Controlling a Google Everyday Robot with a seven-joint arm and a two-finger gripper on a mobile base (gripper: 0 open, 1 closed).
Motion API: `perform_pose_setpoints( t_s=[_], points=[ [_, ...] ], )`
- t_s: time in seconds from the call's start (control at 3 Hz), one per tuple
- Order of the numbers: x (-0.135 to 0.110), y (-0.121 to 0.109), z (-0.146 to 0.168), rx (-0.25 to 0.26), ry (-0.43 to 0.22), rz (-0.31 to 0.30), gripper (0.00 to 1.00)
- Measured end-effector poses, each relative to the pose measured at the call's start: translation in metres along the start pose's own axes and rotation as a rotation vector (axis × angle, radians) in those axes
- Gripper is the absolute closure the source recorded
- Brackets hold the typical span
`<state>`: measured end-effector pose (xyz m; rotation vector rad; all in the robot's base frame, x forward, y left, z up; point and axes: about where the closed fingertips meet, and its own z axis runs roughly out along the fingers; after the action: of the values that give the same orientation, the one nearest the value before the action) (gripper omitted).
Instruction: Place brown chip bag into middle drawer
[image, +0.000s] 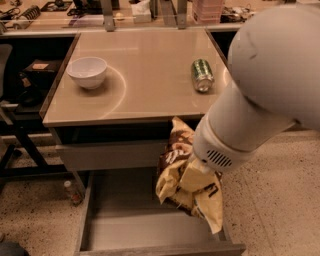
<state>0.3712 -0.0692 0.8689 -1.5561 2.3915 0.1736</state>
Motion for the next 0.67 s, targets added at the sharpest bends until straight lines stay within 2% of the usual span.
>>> perform_pose_setpoints(
  t_s=[0.33,0.67],
  points=[
    [0.011,0.030,0.056,-0.090,-0.007,0.082,1.00],
    [0.029,0.048,0.113,-0.149,0.009,0.143,1.00]
  ],
)
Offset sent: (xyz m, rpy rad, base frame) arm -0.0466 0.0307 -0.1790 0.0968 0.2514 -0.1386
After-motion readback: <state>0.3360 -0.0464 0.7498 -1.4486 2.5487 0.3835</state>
